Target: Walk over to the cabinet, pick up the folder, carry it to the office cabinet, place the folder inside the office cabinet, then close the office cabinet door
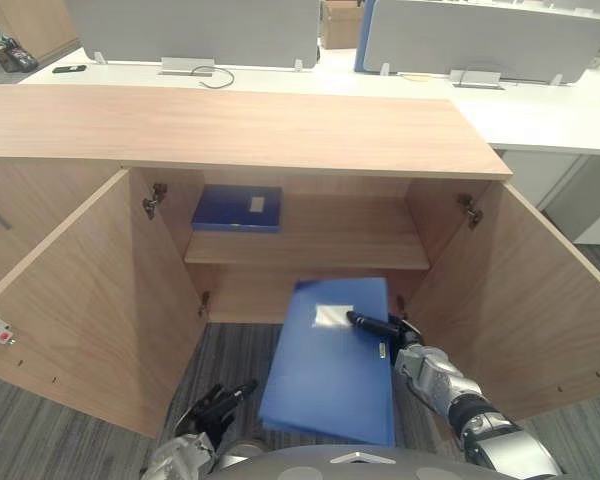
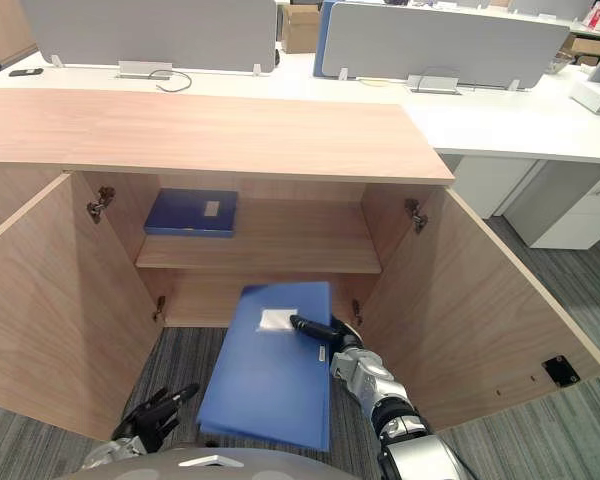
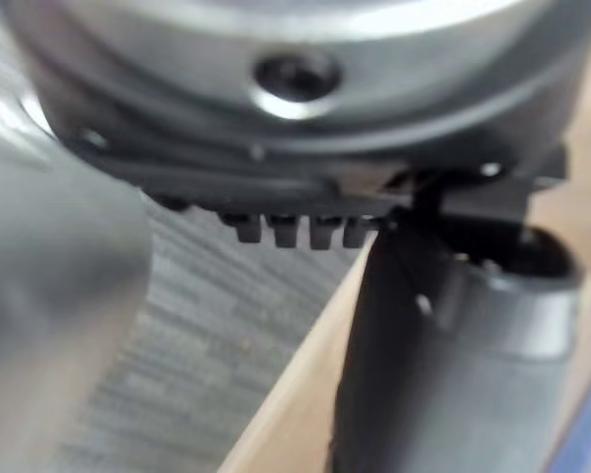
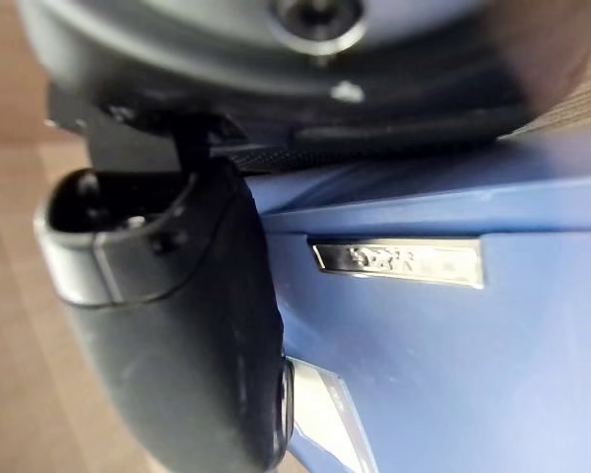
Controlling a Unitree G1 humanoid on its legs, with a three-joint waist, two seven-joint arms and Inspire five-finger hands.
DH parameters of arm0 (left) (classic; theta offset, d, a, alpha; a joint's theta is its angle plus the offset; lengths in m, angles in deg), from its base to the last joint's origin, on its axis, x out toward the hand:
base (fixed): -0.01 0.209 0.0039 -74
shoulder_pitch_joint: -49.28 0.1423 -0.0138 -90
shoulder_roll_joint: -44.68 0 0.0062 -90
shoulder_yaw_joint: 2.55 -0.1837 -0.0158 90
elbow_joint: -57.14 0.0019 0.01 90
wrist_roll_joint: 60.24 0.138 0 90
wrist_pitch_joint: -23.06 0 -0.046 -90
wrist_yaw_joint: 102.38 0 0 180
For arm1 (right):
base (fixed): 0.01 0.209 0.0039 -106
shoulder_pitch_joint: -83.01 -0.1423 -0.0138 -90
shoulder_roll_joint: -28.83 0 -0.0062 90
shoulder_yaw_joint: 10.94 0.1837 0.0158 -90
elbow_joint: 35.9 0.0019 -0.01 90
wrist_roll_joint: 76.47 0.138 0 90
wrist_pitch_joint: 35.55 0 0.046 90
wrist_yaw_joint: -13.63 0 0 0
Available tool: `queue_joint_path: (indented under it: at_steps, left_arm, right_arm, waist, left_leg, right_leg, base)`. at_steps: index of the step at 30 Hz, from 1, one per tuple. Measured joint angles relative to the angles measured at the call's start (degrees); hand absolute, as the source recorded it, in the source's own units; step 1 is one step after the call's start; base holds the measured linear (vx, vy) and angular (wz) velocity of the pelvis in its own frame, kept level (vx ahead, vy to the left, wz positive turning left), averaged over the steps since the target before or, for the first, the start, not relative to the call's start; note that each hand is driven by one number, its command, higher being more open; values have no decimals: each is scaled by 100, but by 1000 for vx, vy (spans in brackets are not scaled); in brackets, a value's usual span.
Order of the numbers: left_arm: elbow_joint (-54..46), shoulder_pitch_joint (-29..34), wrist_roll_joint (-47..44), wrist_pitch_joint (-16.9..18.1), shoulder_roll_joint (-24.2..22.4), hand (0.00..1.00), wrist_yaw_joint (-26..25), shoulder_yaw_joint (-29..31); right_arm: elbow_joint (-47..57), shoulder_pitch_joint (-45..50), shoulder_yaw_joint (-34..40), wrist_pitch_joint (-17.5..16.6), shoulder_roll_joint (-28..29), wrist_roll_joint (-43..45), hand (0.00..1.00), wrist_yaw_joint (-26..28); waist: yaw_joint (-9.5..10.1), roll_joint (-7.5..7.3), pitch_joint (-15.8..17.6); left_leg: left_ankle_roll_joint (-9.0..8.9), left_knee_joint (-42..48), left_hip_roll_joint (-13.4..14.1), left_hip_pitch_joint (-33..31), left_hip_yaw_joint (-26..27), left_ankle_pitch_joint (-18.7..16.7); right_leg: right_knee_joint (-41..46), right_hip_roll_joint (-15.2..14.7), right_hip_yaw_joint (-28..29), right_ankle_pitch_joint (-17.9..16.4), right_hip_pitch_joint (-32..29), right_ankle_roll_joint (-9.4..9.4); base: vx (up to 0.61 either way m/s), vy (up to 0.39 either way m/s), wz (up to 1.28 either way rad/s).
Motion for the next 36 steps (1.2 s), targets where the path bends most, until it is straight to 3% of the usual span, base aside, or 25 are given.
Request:
queue_joint_path:
  at_steps: [4,7,12,16,18,20,21,25,30,36]
  left_arm:
    - [177,293,10,-11,-14,100,-409,892]
    - [286,373,236,-32,-136,100,-619,1397]
    - [323,459,244,-128,-463,100,-773,1771]
    - [326,482,240,-137,-683,100,-774,1839]
    - [326,510,245,-135,-681,100,-787,1903]
    - [316,527,247,-124,-618,100,-812,2025]
    - [314,529,247,-125,-608,100,-821,2027]
    - [312,536,245,-125,-563,100,-850,1866]
    - [306,507,247,-126,-602,100,-894,1474]
    - [65,423,246,-113,-757,100,-895,1505]
  right_arm:
    - [-400,-195,623,-121,210,687,0,-320]
    - [-604,-200,1314,-340,520,1790,0,-589]
    - [-667,-213,1917,-587,907,3090,0,-842]
    - [-694,-426,2283,-904,1048,3682,0,-1044]
    - [-813,-599,2309,-1045,1107,3713,0,-1138]
    - [-830,-763,2285,-1069,1257,3707,0,-1218]
    - [-834,-839,2229,-1067,1315,3711,0,-1242]
    - [-830,-1112,1993,-1060,1547,3798,0,-1241]
    - [-812,-1318,1822,-1067,1717,3894,0,-1240]
    - [-801,-1307,1789,-1089,1714,3936,0,-1245]
  waist:
    - [47,-7,52]
    - [214,10,94]
    - [323,40,123]
    - [384,179,250]
    - [421,182,274]
    - [492,61,306]
    - [493,18,313]
    - [590,-89,339]
    - [610,-102,539]
    - [617,-93,738]
  left_leg:
    - [25,-7,-57,1,-2,0]
    - [59,-8,-135,1,-16,2]
    - [135,-1,-288,100,-1,-19]
    - [222,5,-360,334,60,-81]
    - [230,16,-399,434,60,-112]
    - [233,13,-501,471,57,-134]
    - [232,16,-501,468,37,-133]
    - [221,24,-474,453,-30,-126]
    - [217,5,-374,446,-199,-120]
    - [126,-46,-277,407,-445,-91]
  right_leg:
    - [1,-56,-3,-8,0,12]
    - [18,-131,-8,-19,8,28]
    - [221,-301,13,-94,10,121]
    - [886,-466,28,-202,-158,38]
    - [1356,-563,-242,-260,-344,-69]
    - [1488,-739,-721,-463,-404,-375]
    - [1457,-747,-777,-504,-393,-406]
    - [1311,-674,-892,-425,-395,-226]
    - [1316,-501,-857,-470,-427,-72]
    - [1411,-440,-1093,-636,-390,-29]
  base:
    - [0,0,0]
    - [3,22,3]
    - [-3,49,0]
    - [-58,67,-14]
    - [-105,48,-31]
    - [-95,31,-29]
    - [-83,23,-14]
    - [-44,-2,-20]
    - [17,-65,-3]
    - [87,-75,18]
